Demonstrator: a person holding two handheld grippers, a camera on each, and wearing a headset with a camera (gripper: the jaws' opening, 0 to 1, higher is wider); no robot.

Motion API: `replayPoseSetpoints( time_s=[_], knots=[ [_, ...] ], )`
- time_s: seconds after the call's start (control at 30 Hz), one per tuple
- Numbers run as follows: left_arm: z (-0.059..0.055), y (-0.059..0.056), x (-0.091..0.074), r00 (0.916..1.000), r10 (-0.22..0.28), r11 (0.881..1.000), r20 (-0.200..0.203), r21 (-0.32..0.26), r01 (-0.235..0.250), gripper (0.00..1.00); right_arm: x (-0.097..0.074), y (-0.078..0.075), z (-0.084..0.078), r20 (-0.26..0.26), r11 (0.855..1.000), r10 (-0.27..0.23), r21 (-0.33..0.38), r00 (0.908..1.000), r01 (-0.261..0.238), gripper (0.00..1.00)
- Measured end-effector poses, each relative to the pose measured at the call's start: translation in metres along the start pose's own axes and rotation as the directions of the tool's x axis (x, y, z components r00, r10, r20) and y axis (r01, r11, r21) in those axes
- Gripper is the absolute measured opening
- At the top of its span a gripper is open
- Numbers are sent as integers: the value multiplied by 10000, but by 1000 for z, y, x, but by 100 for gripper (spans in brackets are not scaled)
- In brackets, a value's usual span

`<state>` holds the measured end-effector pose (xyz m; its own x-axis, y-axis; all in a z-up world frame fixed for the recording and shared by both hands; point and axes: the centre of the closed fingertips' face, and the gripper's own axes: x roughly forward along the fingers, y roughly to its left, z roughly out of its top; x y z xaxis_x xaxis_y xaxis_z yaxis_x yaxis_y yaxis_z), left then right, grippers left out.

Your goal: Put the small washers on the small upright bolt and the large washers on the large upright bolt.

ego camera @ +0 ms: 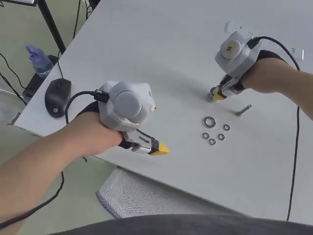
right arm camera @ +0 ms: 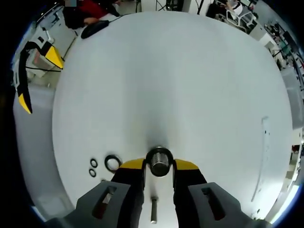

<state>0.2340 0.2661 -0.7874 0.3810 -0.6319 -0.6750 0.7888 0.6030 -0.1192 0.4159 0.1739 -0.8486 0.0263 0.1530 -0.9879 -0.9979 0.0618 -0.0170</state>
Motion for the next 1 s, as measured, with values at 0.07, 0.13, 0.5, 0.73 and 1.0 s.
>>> replayPoseSetpoints(
  time_s=[0.07, 0.13, 0.5, 0.73, 1.0],
  knots=[
    [1, 0, -1, 10000, 5, 10000, 16, -9, -5, 68, 5, -1, 0, 0, 10000, -21, -54, 10000, 21, 22],
    [2, 0, -3, 10000, 30, 10000, 33, -21, -30, 68, 14, -4, -1, -24, 10000, -10, -94, 10000, 9, 22],
    [0, -1, -4, 10000, 69, 9997, 57, -254, -68, 67, 22, -7, 0, -43, 9996, -29, -285, 10000, 28, 23],
    [1, -3, -1, 10000, 43, 9997, 9, -225, -43, 67, 17, -7, -3, 57, 9999, 86, -82, 9999, -85, 23],
    [0, -3, -2, 10000, 46, 9998, -58, -216, -47, 66, 14, -7, -4, 88, 9998, 53, -185, 9999, -51, 24]
  ],
)
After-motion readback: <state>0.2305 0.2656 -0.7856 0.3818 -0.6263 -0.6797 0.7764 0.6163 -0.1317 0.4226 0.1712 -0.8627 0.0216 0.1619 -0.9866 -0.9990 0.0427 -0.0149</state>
